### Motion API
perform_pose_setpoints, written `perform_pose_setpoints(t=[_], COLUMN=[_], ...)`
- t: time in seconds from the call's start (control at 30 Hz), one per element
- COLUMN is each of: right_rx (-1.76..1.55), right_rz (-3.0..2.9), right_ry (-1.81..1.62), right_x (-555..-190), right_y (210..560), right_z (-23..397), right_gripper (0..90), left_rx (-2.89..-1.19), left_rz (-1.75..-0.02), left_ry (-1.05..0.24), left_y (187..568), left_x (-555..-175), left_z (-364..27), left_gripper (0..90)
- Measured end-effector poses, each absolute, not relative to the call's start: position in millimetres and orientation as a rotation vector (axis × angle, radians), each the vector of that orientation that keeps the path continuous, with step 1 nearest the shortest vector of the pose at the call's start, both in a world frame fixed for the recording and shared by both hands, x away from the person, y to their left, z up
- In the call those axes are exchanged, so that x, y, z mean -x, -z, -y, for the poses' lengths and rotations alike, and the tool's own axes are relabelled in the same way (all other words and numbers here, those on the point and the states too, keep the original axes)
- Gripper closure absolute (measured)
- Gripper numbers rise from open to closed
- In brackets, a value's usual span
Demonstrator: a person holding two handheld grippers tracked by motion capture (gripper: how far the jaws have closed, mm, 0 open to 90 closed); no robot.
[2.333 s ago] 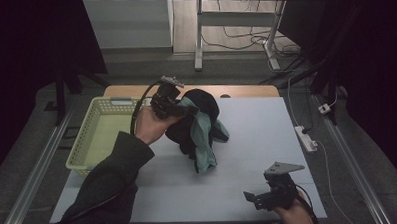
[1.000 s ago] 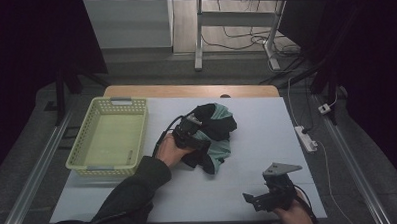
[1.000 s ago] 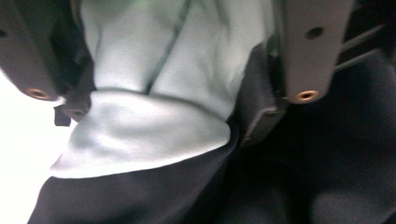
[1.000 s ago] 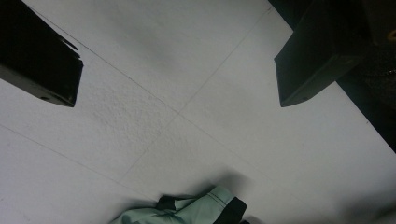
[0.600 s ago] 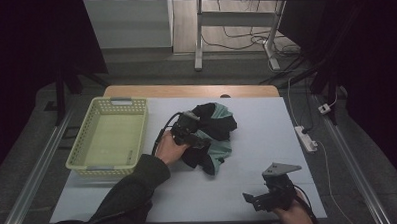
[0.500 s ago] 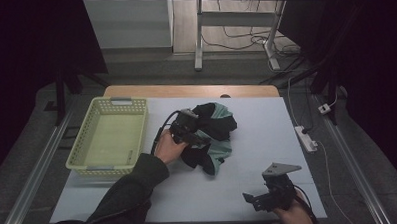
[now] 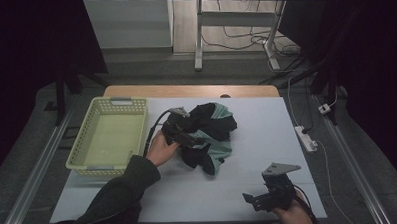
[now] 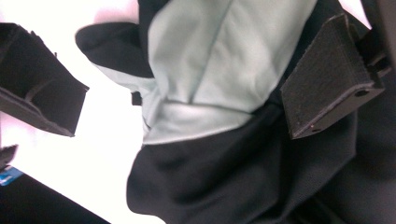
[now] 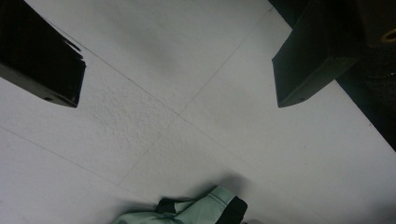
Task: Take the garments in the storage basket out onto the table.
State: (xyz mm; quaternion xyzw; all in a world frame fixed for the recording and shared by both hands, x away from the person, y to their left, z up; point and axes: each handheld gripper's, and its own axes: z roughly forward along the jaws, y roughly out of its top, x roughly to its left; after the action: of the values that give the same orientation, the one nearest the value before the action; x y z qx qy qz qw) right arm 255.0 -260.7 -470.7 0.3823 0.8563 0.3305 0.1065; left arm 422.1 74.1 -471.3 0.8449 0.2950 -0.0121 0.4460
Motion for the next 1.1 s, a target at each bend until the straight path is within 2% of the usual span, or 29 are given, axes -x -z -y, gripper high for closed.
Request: perform_pose_setpoints(t=[1.1], right_rx=[-1.110], right_rz=[-2.516], right_ry=[-0.977], right_x=[-253], right_y=[470], right_z=[260], right_gripper=[2.0], left_rx=[-2.120], left_rz=[-0.735], left_ry=[0.022], left_y=[469], left_x=[-387], left_z=[-99], left_gripper=[0.0])
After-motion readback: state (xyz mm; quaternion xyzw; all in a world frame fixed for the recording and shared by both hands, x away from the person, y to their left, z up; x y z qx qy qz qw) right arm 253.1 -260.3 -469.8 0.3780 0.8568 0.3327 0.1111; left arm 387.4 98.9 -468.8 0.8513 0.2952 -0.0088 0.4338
